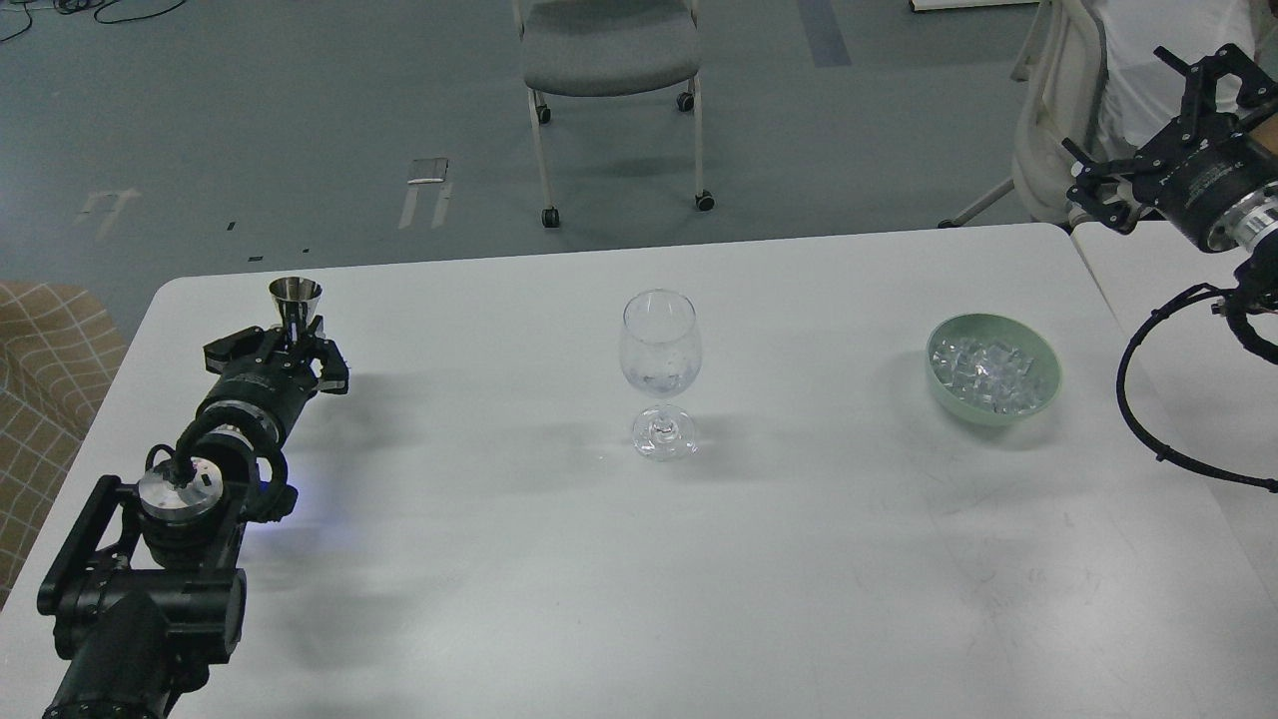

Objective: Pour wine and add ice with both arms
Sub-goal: 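Set the jigger cup upright and open the left gripper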

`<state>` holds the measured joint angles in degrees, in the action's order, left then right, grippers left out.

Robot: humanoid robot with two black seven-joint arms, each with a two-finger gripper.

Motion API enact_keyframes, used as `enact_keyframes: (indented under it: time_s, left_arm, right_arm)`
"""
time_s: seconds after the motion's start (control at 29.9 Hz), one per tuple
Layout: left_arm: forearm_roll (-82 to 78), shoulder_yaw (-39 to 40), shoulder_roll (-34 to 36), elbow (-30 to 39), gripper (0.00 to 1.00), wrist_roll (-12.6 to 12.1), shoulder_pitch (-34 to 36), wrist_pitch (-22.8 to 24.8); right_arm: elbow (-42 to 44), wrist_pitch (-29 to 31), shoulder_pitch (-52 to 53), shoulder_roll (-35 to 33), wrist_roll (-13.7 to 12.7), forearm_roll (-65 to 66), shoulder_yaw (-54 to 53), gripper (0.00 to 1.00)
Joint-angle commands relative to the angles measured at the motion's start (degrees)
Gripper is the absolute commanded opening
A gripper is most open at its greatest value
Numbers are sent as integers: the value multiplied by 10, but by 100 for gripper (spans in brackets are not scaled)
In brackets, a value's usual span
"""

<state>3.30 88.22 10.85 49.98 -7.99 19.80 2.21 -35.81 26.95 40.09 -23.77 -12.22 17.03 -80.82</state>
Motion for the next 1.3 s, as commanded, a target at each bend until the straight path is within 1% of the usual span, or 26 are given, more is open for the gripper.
enact_keyframes:
  time_s: [0.0,0.07,0.17,0.2,0.23,0.3,1.0,1.2,1.27]
  left_arm:
    - [-1,-4,0,-15,14,0,1,3]
    - [-1,-5,0,-16,15,0,1,3]
    - [-1,-7,0,-23,20,-1,8,4]
    - [-1,-7,0,-29,27,-1,11,4]
    - [-1,-7,0,-31,32,0,14,4]
    - [-1,-7,0,-38,37,1,19,2]
    - [-1,-8,2,-38,40,-1,25,0]
    - [-1,-8,1,-38,44,-1,25,0]
    - [-1,-8,1,-38,49,-4,25,0]
  right_arm:
    - [-1,0,0,0,0,0,1,100]
    - [-1,0,0,0,-2,0,2,100]
    - [-1,-1,-1,0,-5,0,3,100]
    - [-1,-1,-2,0,-5,1,3,100]
    - [-1,-1,-3,0,-5,1,3,100]
    - [-1,0,-8,0,-5,2,3,100]
    - [-4,-7,-10,0,-5,6,22,100]
    - [-4,-7,-8,0,-5,6,22,100]
    - [-4,-7,-8,0,-5,6,23,100]
